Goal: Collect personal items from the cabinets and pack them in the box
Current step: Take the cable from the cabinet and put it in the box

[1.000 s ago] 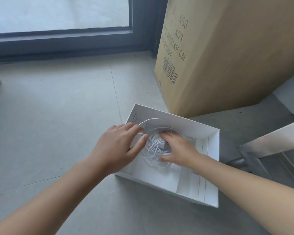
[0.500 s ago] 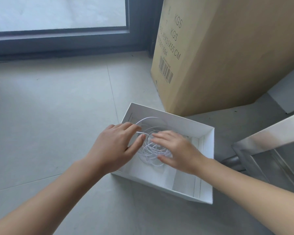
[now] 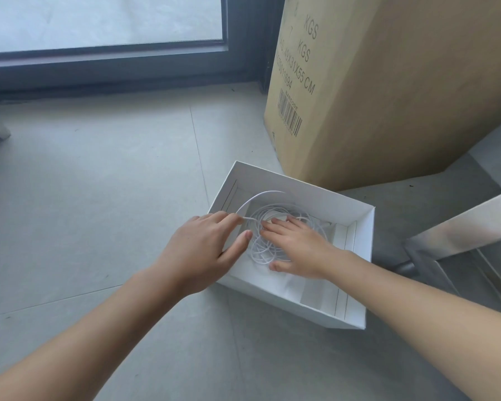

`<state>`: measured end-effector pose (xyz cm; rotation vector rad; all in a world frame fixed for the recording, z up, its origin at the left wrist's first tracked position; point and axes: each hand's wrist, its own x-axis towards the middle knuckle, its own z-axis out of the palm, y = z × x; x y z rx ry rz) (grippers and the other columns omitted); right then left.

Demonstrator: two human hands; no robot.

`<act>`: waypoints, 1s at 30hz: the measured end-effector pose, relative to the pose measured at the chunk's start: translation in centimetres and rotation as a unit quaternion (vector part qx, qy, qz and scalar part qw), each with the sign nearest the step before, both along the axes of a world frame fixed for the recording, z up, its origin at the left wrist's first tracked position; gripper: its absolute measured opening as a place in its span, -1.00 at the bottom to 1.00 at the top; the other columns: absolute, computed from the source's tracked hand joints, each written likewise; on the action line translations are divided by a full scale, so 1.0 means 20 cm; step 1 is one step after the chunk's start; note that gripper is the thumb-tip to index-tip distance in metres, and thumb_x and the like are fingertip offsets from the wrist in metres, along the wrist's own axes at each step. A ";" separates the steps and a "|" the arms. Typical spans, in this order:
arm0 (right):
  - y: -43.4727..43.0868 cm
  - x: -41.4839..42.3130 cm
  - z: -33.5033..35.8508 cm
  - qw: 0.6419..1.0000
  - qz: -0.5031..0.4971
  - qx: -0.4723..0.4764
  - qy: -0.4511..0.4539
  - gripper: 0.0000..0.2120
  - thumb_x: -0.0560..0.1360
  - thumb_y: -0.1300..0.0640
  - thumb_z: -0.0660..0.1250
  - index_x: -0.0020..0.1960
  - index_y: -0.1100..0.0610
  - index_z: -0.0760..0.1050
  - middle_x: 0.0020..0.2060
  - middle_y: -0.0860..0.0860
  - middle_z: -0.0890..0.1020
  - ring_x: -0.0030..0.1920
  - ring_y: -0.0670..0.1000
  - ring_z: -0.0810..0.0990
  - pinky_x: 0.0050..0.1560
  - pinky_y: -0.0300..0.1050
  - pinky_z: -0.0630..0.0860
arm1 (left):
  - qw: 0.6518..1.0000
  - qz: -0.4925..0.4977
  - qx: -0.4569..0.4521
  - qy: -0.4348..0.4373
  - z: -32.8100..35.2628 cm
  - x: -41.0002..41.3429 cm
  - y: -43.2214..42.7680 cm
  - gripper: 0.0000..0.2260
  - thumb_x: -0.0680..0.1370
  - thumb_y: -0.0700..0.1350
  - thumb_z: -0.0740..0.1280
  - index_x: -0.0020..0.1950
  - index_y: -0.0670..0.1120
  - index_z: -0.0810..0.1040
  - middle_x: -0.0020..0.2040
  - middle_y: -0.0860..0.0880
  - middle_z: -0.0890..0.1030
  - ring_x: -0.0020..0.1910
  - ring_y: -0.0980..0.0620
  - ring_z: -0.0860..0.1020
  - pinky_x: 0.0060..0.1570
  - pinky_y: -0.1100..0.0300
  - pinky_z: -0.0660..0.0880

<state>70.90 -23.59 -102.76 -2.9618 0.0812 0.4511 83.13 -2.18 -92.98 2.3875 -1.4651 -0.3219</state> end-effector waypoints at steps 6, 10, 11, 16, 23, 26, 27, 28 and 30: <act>-0.01 0.01 0.06 0.990 -0.098 0.100 -0.035 -0.30 0.59 -0.23 0.33 0.63 0.00 0.24 0.63 -0.05 0.24 0.62 0.01 0.14 0.59 -0.06 -0.02 | 1.000 0.013 0.004 0.011 -0.01 0.03 -0.01 -0.52 0.61 0.27 -0.02 0.28 0.02 0.49 0.16 0.05 0.60 0.12 0.01 0.54 0.06 0.09 0.45; 0.02 0.03 0.13 0.979 -0.132 0.140 -0.069 -0.36 0.58 -0.20 0.36 0.58 0.01 0.35 0.56 -0.04 0.37 0.57 -0.01 0.26 0.55 0.02 0.21 | 1.000 0.008 0.008 -0.001 -0.02 0.03 -0.01 -0.55 0.62 0.24 0.00 0.27 0.03 0.49 0.13 0.06 0.61 0.07 -0.01 0.55 0.06 0.09 0.44; 0.03 0.03 0.16 0.978 -0.133 0.145 -0.074 -0.38 0.58 -0.20 0.36 0.56 0.01 0.37 0.54 -0.04 0.40 0.56 -0.02 0.28 0.54 0.04 0.24 | 1.000 0.006 0.009 -0.004 -0.02 0.02 -0.01 -0.57 0.63 0.24 0.00 0.26 0.04 0.49 0.12 0.06 0.61 0.06 0.00 0.55 0.05 0.09 0.44; 0.03 0.01 0.35 0.970 -0.147 0.163 -0.108 -0.47 0.57 -0.16 0.39 0.48 -0.01 0.46 0.47 -0.07 0.49 0.49 -0.05 0.38 0.46 -0.12 0.29 | 1.000 0.007 0.013 -0.015 0.05 0.03 -0.05 -0.56 0.61 0.25 0.00 0.24 0.04 0.50 0.10 0.07 0.62 0.06 0.01 0.56 0.05 0.08 0.45; 0.01 0.03 0.84 0.949 -0.200 0.181 -0.163 -0.48 0.62 -0.16 0.31 0.51 0.04 0.41 0.46 -0.06 0.49 0.46 -0.05 0.40 0.41 -0.13 0.30 | 0.995 0.038 0.023 -0.087 0.38 0.11 -0.20 -0.52 0.60 0.24 -0.01 0.24 -0.01 0.51 0.10 0.03 0.62 0.08 -0.04 0.58 0.09 0.05 0.43; 0.01 0.04 1.11 0.938 -0.213 0.188 -0.197 -0.46 0.63 -0.23 0.25 0.53 -0.03 0.37 0.49 -0.10 0.46 0.50 -0.06 0.36 0.46 -0.05 0.33 | 0.994 0.039 -0.008 -0.102 0.63 0.13 -0.25 -0.50 0.59 0.24 -0.02 0.25 -0.01 0.52 0.14 0.03 0.62 0.11 -0.03 0.58 0.11 0.05 0.44; 0.01 0.05 1.20 0.935 -0.215 0.187 -0.211 -0.44 0.63 -0.26 0.22 0.55 -0.05 0.34 0.51 -0.11 0.44 0.52 -0.07 0.35 0.48 -0.03 0.33 | 0.993 0.036 -0.016 -0.111 0.72 0.13 -0.26 -0.49 0.60 0.24 -0.03 0.26 -0.01 0.53 0.16 0.03 0.62 0.12 -0.03 0.58 0.12 0.05 0.44; 0.02 0.05 1.29 0.932 -0.215 0.183 -0.227 -0.42 0.63 -0.28 0.20 0.57 -0.06 0.32 0.52 -0.12 0.42 0.53 -0.07 0.33 0.49 -0.02 0.31 | 0.992 0.037 -0.024 -0.120 0.81 0.14 -0.26 -0.48 0.60 0.25 -0.04 0.26 -0.01 0.53 0.17 0.03 0.62 0.13 -0.02 0.57 0.13 0.06 0.44; 0.03 0.06 1.48 0.924 -0.217 0.175 -0.261 -0.39 0.63 -0.30 0.17 0.60 -0.06 0.27 0.54 -0.12 0.39 0.54 -0.08 0.30 0.47 -0.07 0.26 | 0.989 0.046 -0.045 -0.131 1.00 0.15 -0.27 -0.46 0.59 0.26 -0.06 0.26 -0.01 0.53 0.18 0.04 0.62 0.14 -0.02 0.57 0.13 0.06 0.45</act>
